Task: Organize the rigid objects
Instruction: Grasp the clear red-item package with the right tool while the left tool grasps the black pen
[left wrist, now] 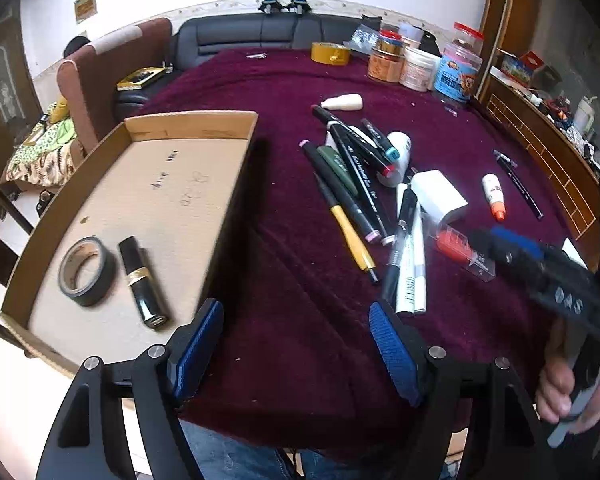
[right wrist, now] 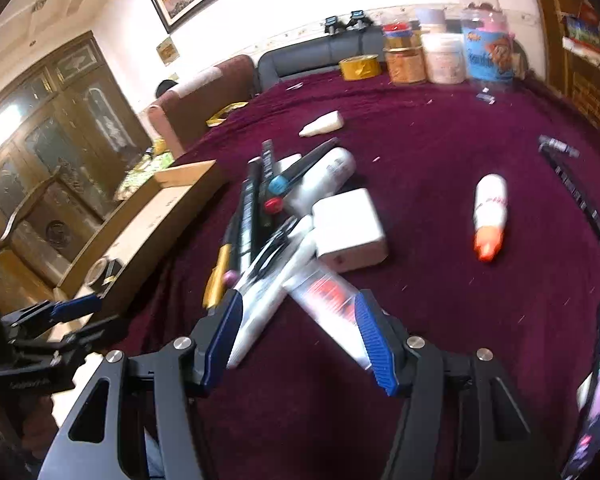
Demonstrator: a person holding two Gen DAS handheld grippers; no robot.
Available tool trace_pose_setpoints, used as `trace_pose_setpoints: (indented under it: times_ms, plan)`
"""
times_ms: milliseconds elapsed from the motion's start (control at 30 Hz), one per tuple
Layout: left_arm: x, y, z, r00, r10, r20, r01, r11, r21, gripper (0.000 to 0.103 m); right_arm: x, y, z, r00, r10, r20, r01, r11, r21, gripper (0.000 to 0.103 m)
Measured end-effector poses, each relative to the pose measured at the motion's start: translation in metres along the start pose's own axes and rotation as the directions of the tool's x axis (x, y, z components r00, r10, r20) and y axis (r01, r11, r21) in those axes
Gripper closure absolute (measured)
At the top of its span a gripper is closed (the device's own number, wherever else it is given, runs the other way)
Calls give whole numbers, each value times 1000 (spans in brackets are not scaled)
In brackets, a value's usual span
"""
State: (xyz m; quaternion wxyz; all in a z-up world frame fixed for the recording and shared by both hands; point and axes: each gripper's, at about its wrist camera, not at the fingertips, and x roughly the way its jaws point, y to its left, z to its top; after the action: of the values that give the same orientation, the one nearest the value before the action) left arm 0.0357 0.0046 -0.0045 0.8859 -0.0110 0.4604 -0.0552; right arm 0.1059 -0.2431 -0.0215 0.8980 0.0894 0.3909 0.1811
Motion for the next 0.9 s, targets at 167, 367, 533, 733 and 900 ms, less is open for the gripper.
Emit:
trace_pose_setpoints:
  times_ms: [167, 367, 533, 733, 900]
  plan:
    - [21, -9, 9, 992, -108, -67, 108, 994, -4, 25, 24, -12, 6, 995, 0, -100, -2, 1000, -20, 45]
    - [42, -22, 16, 976, -171, -131, 173, 985, 1, 37, 31, -7, -10, 990, -37, -133, 27, 997, -74, 56]
    - [52, -34, 18, 960, -216, -176, 223, 975, 16, 43, 20, -1, -23, 991, -72, -117, 62, 995, -83, 70]
    - [65, -41, 24, 953, -230, -196, 235, 972, 4, 47, 18, 5, -31, 992, -102, -72, 95, 991, -93, 72]
    - [70, -35, 29, 945, -260, -200, 257, 965, -42, 78, 19, 9, -30, 991, -119, -63, 113, 989, -98, 72]
